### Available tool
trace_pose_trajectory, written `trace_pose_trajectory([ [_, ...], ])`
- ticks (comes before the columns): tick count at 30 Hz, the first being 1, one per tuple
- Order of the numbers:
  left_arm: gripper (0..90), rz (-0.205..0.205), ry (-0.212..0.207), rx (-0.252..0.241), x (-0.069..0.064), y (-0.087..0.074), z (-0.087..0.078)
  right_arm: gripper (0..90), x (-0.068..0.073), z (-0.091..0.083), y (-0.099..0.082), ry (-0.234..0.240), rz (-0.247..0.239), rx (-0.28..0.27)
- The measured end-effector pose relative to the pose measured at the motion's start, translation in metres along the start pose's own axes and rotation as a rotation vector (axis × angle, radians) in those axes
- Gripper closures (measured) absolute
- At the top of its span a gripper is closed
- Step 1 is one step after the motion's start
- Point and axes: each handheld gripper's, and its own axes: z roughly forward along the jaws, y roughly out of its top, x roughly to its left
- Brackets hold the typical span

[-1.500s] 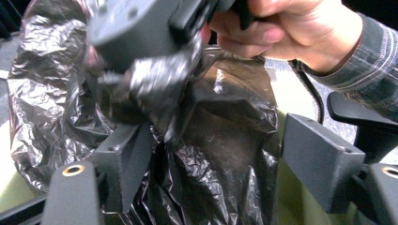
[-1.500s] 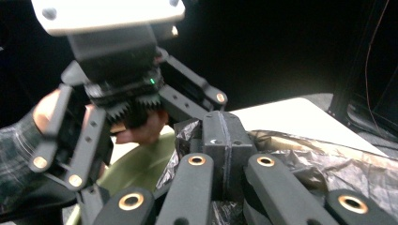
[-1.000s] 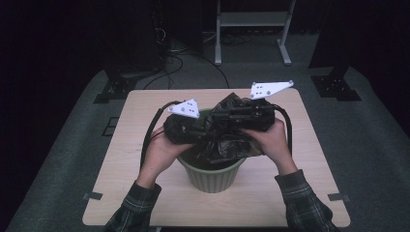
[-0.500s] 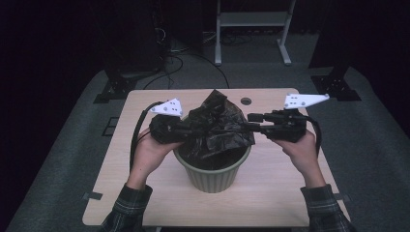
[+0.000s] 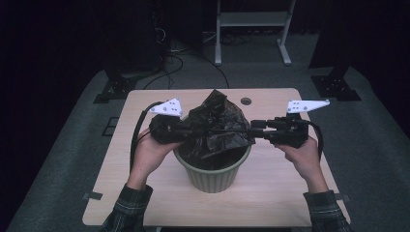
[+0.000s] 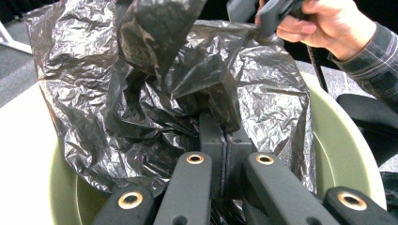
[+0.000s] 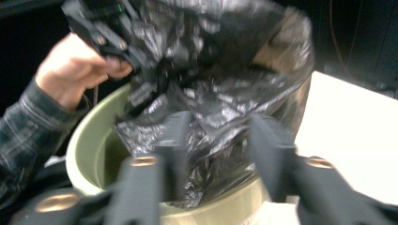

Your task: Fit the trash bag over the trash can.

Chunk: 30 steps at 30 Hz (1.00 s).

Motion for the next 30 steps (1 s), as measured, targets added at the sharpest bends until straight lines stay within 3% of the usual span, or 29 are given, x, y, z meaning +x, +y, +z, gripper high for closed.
trace_pose_trajectory([
  [2, 89.5, 0.001, 0.001, 0.000, 0.000, 0.000, -0.001, 85.4, 0.002, 0.004, -0.001, -0.021, -0.032, 0.021],
  [4, 89.5, -0.001, 0.001, -0.005, -0.001, -0.001, -0.003, 90.0, 0.004, 0.003, -0.003, -0.045, -0.055, 0.026],
  [12, 89.5, -0.019, 0.045, -0.012, 0.003, -0.013, -0.025, 90.0, -0.005, -0.028, -0.014, -0.117, -0.051, 0.006],
  [18, 89.6, -0.055, 0.071, -0.014, 0.008, -0.030, -0.040, 90.0, -0.013, -0.053, -0.033, -0.176, -0.040, 0.027],
  [25, 89.5, -0.090, 0.117, -0.013, 0.010, -0.045, -0.052, 90.0, -0.019, -0.062, -0.055, -0.209, -0.006, 0.069],
  [26, 89.5, -0.093, 0.109, -0.021, 0.011, -0.047, -0.052, 90.0, -0.020, -0.062, -0.055, -0.214, -0.012, 0.074],
  [27, 89.5, -0.093, 0.103, -0.023, 0.011, -0.047, -0.052, 88.0, -0.020, -0.062, -0.056, -0.205, -0.013, 0.068],
  [28, 89.5, -0.091, 0.103, -0.021, 0.010, -0.047, -0.051, 78.5, -0.019, -0.063, -0.054, -0.197, -0.019, 0.045],
  [30, 89.5, -0.088, 0.099, -0.018, 0.010, -0.047, -0.049, 70.7, -0.016, -0.065, -0.047, -0.166, -0.018, -0.006],
])
